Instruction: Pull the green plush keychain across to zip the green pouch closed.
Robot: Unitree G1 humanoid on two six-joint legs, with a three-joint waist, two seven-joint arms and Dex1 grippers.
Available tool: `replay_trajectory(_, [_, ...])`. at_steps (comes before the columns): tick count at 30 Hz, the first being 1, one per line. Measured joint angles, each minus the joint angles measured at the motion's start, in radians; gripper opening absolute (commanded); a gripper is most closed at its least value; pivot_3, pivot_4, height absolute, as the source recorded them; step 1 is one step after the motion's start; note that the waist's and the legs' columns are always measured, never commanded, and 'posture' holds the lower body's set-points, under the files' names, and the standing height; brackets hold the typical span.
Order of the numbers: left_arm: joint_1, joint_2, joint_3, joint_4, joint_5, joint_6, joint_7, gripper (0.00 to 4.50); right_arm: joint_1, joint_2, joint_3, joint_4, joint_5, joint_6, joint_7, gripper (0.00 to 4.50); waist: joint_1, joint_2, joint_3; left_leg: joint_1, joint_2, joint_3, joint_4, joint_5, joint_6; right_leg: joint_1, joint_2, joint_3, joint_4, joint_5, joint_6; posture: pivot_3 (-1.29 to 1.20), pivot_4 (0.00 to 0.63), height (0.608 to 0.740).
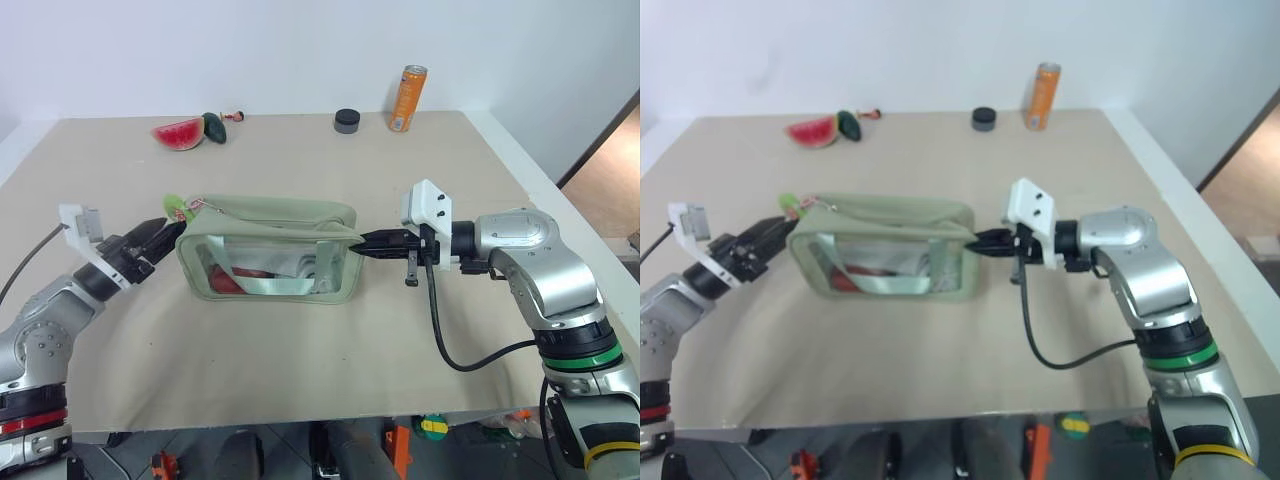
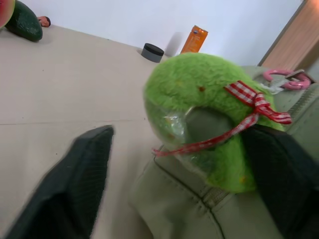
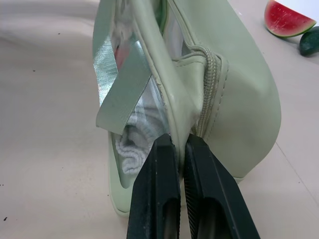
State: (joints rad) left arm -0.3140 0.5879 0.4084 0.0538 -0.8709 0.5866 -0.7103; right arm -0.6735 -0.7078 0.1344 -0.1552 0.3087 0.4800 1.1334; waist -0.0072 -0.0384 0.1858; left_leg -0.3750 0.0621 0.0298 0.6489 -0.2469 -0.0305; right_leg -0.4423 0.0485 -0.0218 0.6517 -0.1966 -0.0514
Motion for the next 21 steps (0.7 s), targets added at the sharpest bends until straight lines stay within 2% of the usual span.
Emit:
replay_trajectory(8, [-0.016,-0.016,0.001,0.004,-0.002,0.000,-0.015,0.19,0.002,-0.001,0.001,-0.002,0.000,0.002,-0.003,0.00,-0.002,0.000,0.000,0.000,0.000,0.000,0.000,0.000,0.000,0.000,0.000,0.000,0.000,0.000,0.000,0.00,0.150,0.740])
replay_trajectory(9, [-0.016,-0.017,0.002,0.004,-0.002,0.000,-0.014,0.03,0.003,-0.001,0.001,-0.003,0.000,0.002,-0.004,0.00,-0.002,0.000,0.000,0.000,0.000,0.000,0.000,0.000,0.000,0.000,0.000,0.000,0.000,0.000,0.000,0.00,0.150,0.740])
replay_trajectory(14, [-0.024,-0.031,0.022,-0.009,-0.021,0.000,0.001,0.03,0.005,-0.001,0.001,-0.003,0.000,0.001,-0.005,0.00,-0.009,0.000,0.000,0.000,0.000,0.000,0.000,0.000,0.000,0.000,0.000,0.000,0.000,0.000,0.000,0.00,0.150,0.740])
replay_trajectory(21, [-0.113,-0.052,0.062,-0.057,-0.095,0.000,0.037,0.03,0.004,-0.001,0.010,-0.002,-0.001,-0.008,-0.003,0.00,-0.011,0.000,0.000,0.000,0.000,0.000,0.000,0.000,0.000,0.000,0.000,0.000,0.000,0.000,0.000,0.00,0.150,0.740])
